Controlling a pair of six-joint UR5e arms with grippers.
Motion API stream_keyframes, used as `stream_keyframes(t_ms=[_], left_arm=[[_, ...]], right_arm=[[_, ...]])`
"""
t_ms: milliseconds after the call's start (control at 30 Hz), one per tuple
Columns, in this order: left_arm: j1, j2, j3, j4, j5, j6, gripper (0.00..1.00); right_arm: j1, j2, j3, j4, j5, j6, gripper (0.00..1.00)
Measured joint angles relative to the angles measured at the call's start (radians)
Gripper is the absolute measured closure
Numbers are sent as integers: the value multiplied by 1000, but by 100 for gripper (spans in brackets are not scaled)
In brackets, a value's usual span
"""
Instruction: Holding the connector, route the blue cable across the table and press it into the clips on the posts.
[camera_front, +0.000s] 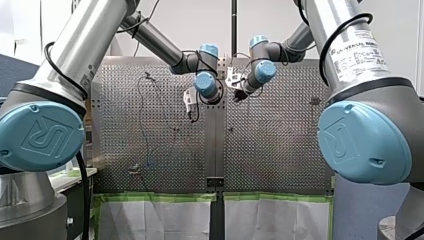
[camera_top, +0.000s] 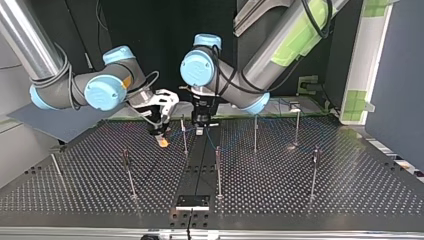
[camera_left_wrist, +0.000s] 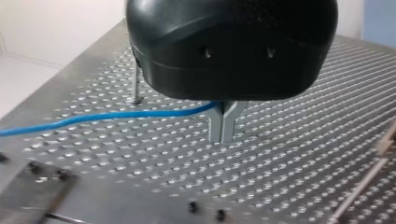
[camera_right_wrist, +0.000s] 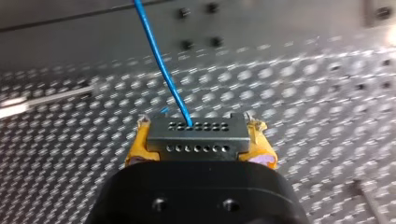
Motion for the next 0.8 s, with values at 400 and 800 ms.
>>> stream_keyframes(t_ms=[400,800], left_arm=[[10,-82,-113,112,68,-7,99],[13,-112,-196,230,102,-19,99]], right_arm=[[-22,1,87,-7,51,-42,100],[-50,2,175,-38,56,-85,100]])
